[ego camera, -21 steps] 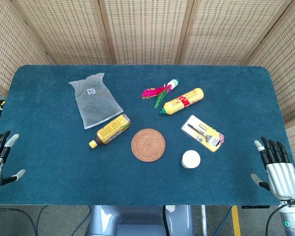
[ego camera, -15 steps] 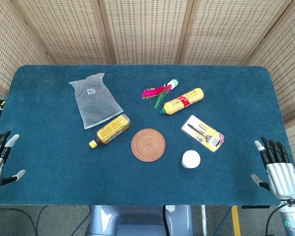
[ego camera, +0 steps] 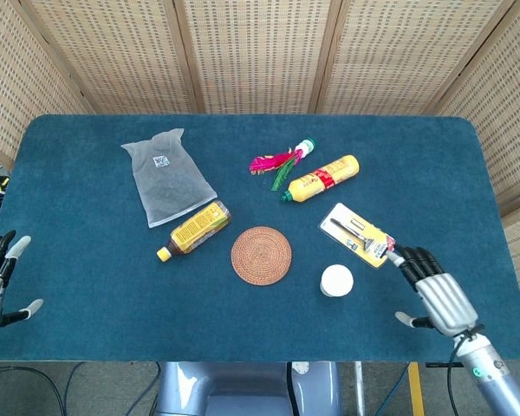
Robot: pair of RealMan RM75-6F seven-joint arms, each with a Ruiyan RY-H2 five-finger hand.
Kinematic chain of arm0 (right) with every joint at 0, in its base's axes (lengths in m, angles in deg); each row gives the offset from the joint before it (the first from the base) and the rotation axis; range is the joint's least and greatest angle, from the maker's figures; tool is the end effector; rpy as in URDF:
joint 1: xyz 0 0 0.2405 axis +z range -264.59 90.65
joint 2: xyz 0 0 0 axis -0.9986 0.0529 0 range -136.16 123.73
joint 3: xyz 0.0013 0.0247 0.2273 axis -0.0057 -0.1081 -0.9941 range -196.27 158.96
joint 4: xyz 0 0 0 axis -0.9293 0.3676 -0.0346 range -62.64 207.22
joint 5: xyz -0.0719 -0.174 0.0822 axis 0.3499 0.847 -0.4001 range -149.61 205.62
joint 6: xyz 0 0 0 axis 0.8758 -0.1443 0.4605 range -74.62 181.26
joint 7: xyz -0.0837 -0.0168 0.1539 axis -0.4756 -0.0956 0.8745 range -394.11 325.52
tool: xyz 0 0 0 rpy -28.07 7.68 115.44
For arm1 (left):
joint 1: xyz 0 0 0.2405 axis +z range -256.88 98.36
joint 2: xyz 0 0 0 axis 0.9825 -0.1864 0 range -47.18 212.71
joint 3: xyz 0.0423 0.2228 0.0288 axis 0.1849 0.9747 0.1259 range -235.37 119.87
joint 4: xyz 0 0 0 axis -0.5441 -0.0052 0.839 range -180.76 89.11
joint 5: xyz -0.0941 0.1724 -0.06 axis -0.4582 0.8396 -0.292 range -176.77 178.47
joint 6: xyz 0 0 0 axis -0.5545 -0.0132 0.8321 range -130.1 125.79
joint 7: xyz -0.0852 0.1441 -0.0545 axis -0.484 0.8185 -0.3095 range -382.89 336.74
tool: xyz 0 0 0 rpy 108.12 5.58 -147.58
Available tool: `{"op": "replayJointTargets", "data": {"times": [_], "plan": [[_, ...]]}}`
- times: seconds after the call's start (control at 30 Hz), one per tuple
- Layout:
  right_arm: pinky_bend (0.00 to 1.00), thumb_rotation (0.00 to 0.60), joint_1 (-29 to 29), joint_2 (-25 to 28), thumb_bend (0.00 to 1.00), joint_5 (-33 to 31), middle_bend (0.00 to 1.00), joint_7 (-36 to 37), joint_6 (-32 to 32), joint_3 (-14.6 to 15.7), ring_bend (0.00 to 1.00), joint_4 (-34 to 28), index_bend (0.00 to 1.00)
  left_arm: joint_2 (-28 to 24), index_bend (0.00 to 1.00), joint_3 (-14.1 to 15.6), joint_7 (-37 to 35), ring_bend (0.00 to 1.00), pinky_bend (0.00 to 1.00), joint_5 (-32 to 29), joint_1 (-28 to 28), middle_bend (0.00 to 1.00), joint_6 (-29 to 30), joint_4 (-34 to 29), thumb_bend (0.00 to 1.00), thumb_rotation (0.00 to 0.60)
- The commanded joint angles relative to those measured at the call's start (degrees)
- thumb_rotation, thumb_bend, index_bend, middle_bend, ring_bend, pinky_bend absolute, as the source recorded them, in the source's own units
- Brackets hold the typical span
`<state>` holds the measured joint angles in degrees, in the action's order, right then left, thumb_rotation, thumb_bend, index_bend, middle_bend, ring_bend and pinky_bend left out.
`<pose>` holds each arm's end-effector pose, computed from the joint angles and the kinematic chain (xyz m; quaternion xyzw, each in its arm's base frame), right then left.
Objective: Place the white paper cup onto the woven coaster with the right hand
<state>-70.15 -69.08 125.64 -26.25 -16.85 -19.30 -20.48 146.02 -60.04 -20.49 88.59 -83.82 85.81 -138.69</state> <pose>-0.2311 -0.2444 0.0959 0.7239 -0.3893 0.3942 0.4112 -0.2774 0.2068 0.1591 -0.6037 -0.3550 -0.3905 0.5975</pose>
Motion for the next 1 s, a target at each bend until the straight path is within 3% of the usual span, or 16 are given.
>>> {"op": "replayJointTargets", "data": {"times": [0.03,0.67,0.77,0.87,0.93,1.0], "plan": [[0.00,0.600,7.05,-1.82,0.00,2.72,0.00,1.09,8.69,0.44,0.00,-0.04,0.02,-0.04,0.00,-0.14,0.02,0.00,0.00,0.00,0.05,0.00,0.20,-0.16,0.00,0.600],[0.01,0.600,15.24,-6.93,0.00,-11.10,0.01,-13.28,22.42,-3.02,0.00,0.69,0.05,0.27,0.00,-0.30,2.66,0.00,0.00,-1.63,-0.77,0.00,-2.18,-1.06,0.00,0.600],[0.12,0.600,16.02,-7.62,0.00,-12.77,0.06,-14.17,23.85,-2.96,0.04,1.15,0.07,0.31,0.00,-0.30,2.93,0.00,0.00,-1.65,-0.86,0.00,-2.32,-1.14,0.00,0.600],[0.32,0.600,16.47,-9.75,0.00,-13.11,0.21,-15.29,23.00,-3.20,0.22,3.25,0.17,0.40,0.00,-0.27,3.02,0.00,0.00,-1.78,-0.85,0.00,-2.43,-1.11,0.00,0.600],[0.47,0.600,16.37,-11.42,0.02,-12.46,0.37,-15.20,21.28,-3.34,0.38,4.74,0.30,0.37,0.00,-0.33,2.95,0.00,0.00,-1.95,-0.88,0.00,-2.52,-1.11,0.00,0.600],[0.51,0.600,16.36,-12.73,0.09,-11.47,0.43,-13.49,19.92,-3.30,0.45,5.89,0.39,0.35,0.00,-0.42,2.89,0.00,0.00,-2.22,-0.94,0.00,-2.69,-1.11,0.00,0.600]]}}
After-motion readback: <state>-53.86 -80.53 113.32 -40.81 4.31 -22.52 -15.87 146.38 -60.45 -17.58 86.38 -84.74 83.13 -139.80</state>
